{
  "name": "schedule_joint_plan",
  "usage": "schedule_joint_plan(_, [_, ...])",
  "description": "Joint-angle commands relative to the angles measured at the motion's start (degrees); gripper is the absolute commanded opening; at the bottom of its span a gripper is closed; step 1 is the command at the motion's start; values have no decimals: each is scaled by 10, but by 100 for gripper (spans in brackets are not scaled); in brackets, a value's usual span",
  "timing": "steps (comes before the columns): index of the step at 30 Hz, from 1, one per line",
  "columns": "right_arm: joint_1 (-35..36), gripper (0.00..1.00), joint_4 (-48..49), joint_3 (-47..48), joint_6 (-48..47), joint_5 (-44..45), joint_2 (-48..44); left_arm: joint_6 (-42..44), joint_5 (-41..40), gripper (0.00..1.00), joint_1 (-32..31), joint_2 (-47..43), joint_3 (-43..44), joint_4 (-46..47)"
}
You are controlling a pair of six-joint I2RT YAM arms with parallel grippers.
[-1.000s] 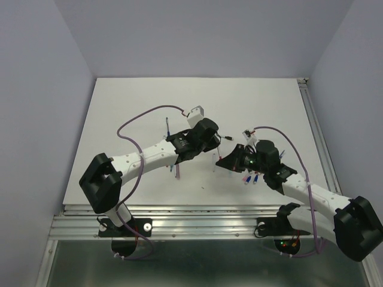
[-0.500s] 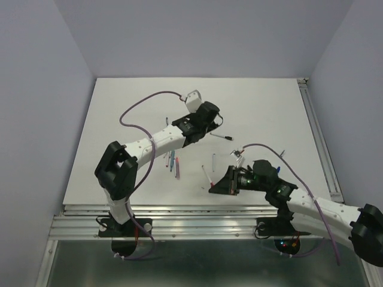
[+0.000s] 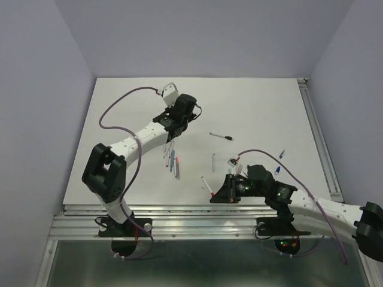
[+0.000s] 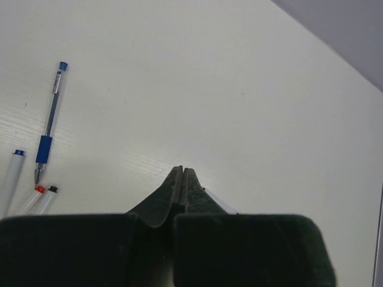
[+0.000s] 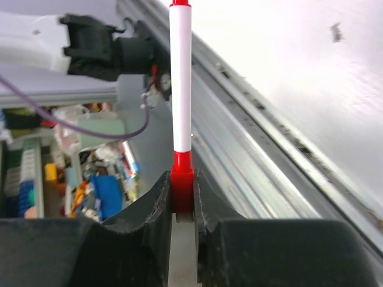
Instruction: Open the pen caps
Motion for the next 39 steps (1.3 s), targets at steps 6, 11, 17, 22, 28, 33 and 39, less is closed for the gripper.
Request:
schedule_joint_plan(6, [3,1,-93,105,-87,190,25,37,202,61,-9,-144,-144,13])
schedule_joint_plan(11, [2,1,-57,142,-111,235,58,9,294,80,-27,-203,-224,65])
schedule_joint_plan(17, [-1,1,-38,185,-130,260,104,-33,317,81,-73,-245,-275,98])
schedule_joint_plan(22, [-2,1,-13,202,-130,272,146,-50,319,76,-99,-250,-287,108])
schedule_joint_plan(28, [-4,1,6,206,-121,327,154,-55,325,18,-107,-244,-291,110])
schedule_joint_plan(33, [-3,1,19,198,-120,342,149,-55,318,0,-107,-246,-289,107])
schedule_joint_plan(39, [-4,1,27,189,-134,214,152,-38,253,0,-85,-244,-258,104])
